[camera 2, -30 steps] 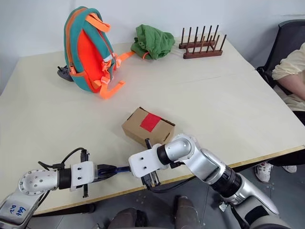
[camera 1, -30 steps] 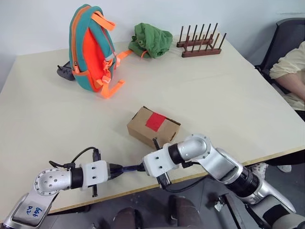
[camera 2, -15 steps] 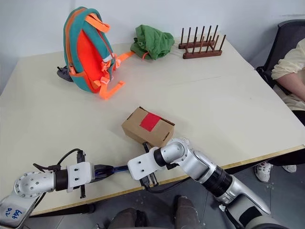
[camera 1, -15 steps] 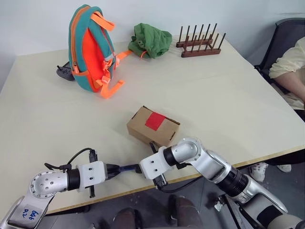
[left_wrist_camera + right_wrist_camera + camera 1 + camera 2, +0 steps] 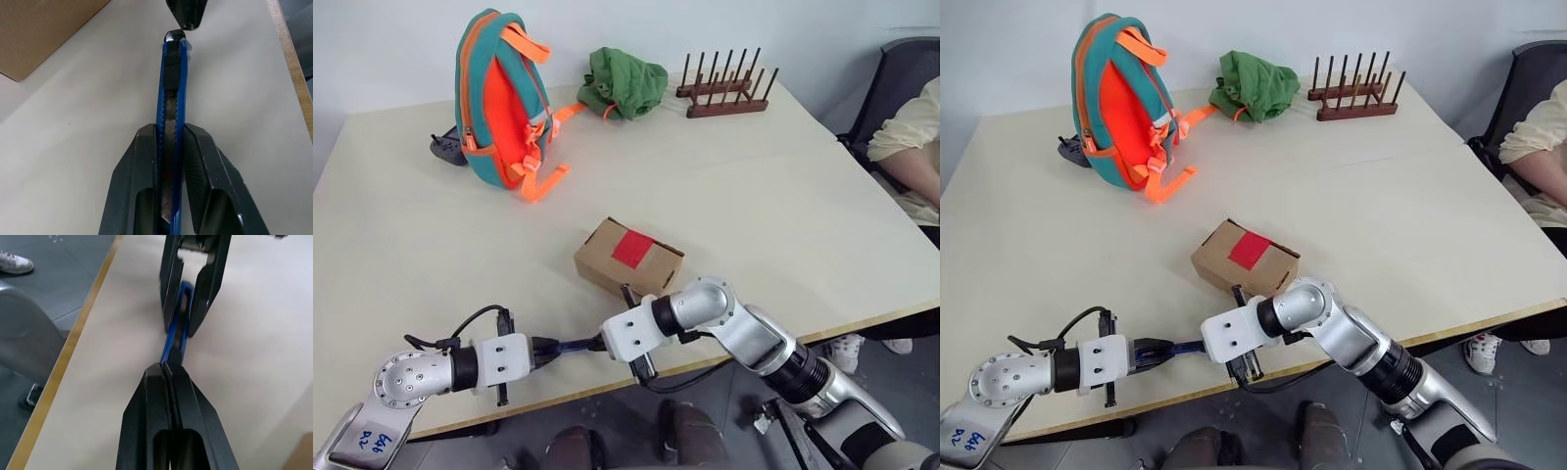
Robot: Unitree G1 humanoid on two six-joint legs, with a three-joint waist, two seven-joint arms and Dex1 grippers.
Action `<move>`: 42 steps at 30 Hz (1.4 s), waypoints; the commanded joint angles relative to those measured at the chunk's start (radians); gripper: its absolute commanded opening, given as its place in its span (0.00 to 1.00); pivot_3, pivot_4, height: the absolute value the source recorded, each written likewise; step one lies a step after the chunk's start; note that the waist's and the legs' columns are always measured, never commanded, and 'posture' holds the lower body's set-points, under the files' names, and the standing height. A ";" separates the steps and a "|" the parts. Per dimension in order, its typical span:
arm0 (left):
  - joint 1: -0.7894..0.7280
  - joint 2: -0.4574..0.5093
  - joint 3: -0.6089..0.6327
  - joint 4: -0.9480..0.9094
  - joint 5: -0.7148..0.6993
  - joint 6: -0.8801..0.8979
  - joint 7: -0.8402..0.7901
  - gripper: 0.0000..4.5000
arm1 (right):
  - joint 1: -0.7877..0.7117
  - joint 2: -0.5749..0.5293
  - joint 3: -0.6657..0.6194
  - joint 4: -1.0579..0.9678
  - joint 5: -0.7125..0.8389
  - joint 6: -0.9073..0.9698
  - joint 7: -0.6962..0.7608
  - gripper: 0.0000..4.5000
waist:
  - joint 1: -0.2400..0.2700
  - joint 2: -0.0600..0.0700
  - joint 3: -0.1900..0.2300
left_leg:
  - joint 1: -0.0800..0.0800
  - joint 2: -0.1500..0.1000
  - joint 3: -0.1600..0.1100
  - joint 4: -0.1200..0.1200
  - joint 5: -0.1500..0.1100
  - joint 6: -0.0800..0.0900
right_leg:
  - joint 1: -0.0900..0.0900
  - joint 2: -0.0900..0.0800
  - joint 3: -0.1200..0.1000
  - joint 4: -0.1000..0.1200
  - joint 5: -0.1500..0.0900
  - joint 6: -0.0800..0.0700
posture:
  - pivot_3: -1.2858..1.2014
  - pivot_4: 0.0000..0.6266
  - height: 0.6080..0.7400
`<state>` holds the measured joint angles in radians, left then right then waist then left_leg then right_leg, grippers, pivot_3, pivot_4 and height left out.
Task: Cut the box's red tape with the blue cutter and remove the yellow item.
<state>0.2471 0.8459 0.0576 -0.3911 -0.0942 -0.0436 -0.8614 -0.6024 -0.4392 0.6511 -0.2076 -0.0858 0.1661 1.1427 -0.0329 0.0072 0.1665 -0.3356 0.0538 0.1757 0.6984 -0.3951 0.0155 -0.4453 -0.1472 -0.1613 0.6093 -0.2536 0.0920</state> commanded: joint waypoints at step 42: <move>-0.054 0.002 -0.032 0.108 0.041 -0.058 -0.030 0.10 | -0.059 0.235 -0.006 0.201 -0.033 -0.105 -0.045 0.01 | 0.001 0.001 0.000 | 0.001 0.001 0.001 0.000 0.001 -0.002 | 0.000 0.001 0.001 0.003 -0.001 -0.001 | 0.52 0.24 1.00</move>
<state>0.1860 0.8457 0.0391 -0.3242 -0.0838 -0.1106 -0.8903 -0.6594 -0.2283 0.6657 0.0583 -0.1600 0.0379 1.1012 -0.0321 0.0081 0.1664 -0.3345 0.0549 0.1761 0.6987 -0.3938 0.0137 -0.4452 -0.1463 -0.1607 0.6126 -0.2543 0.0907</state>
